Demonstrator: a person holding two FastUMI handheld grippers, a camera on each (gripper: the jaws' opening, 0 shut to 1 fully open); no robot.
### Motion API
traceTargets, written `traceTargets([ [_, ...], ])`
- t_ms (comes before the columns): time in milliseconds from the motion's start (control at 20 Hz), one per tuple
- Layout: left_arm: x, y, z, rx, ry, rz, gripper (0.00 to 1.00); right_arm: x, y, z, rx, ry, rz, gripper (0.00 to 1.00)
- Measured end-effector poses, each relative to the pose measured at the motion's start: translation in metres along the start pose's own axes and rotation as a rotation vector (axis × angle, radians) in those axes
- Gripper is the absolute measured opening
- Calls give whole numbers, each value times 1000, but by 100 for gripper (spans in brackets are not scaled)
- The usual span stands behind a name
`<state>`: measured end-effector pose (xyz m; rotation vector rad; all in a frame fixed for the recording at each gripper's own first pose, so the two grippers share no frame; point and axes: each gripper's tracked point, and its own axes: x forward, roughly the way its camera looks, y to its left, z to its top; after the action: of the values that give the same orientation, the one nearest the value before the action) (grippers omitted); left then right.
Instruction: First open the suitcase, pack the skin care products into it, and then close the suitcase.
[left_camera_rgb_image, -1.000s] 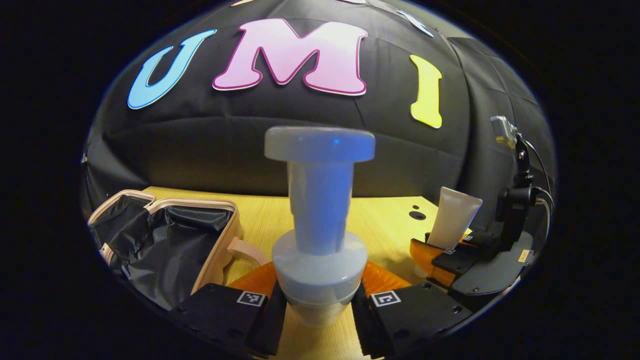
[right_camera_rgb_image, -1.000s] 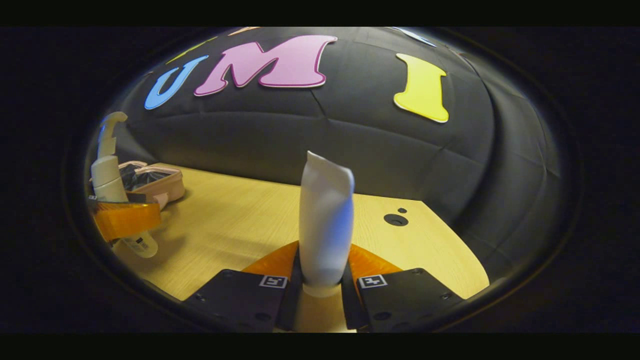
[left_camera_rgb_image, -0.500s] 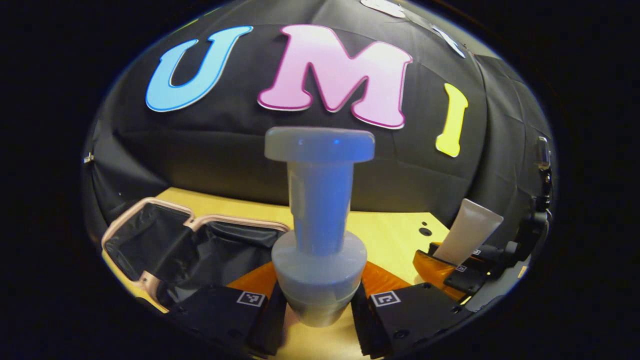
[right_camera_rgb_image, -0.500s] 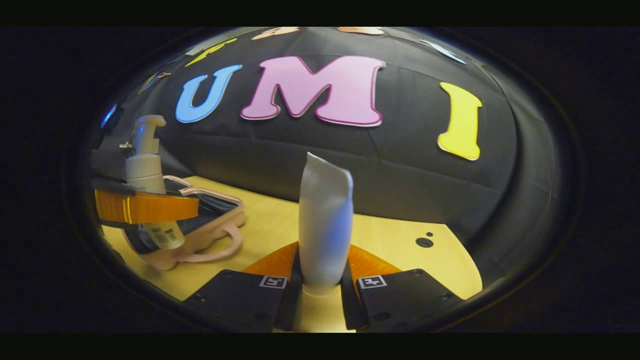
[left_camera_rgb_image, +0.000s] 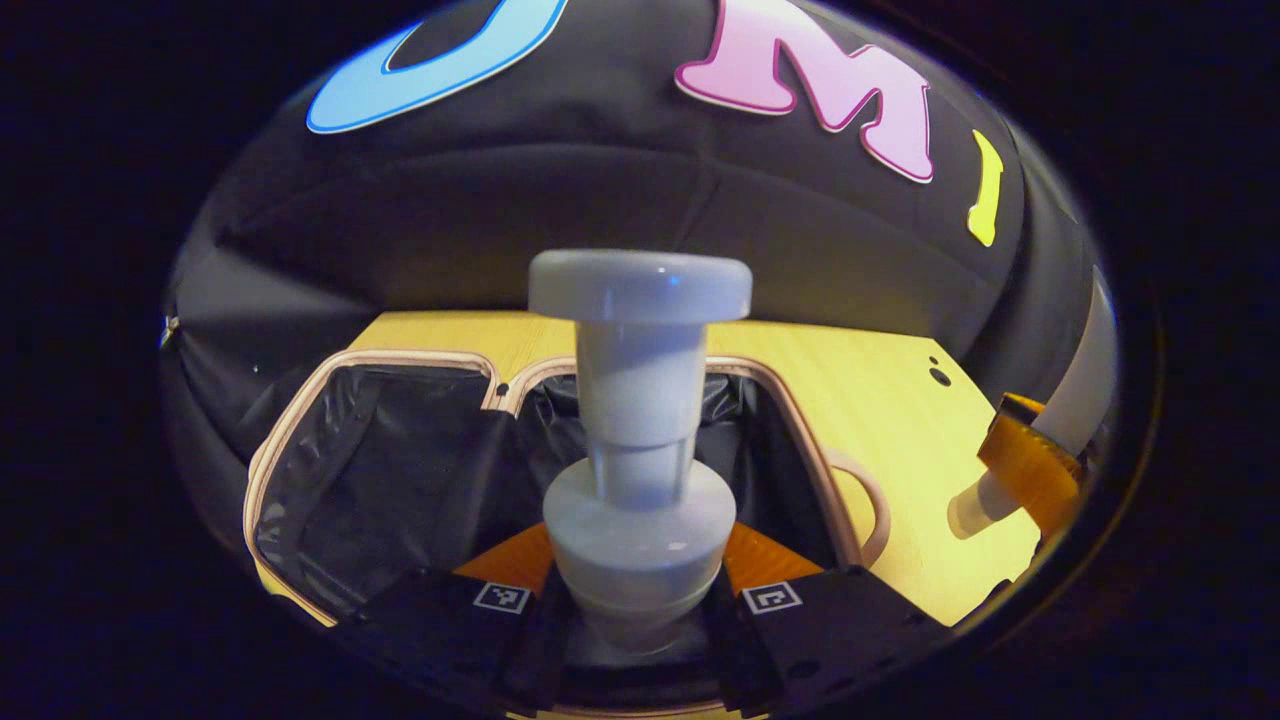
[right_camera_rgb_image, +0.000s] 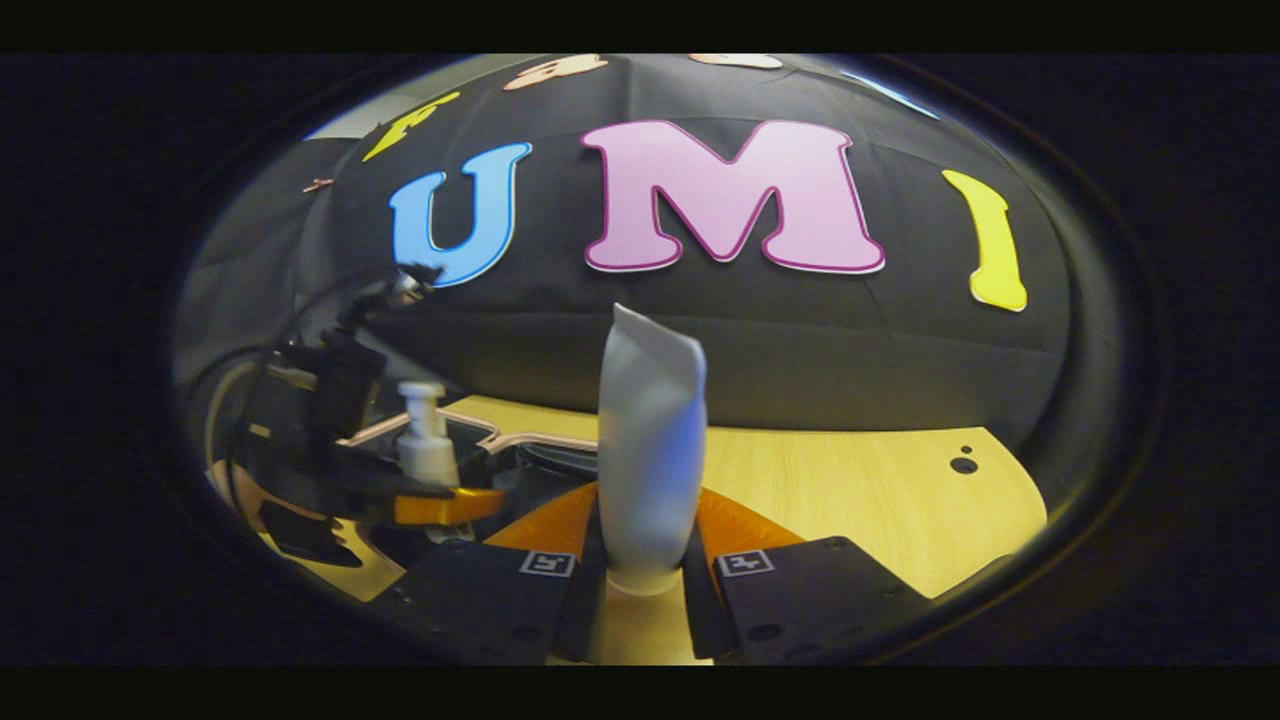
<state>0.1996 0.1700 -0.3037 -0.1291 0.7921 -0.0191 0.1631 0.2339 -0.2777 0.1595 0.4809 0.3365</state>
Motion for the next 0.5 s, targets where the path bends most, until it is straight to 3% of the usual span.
traceTargets([
  [250,26,15,-39,43,229,-2,62,0,8,-4,68,22,0,36],
  [300,32,17,-37,46,235,3,63,0,7,-6,80,28,-3,31],
  [350,35,16,-36,45,260,3,62,-1,2,-6,74,32,-13,36],
  [500,48,21,-38,19,282,32,63,0,-4,-13,64,52,-18,36],
])
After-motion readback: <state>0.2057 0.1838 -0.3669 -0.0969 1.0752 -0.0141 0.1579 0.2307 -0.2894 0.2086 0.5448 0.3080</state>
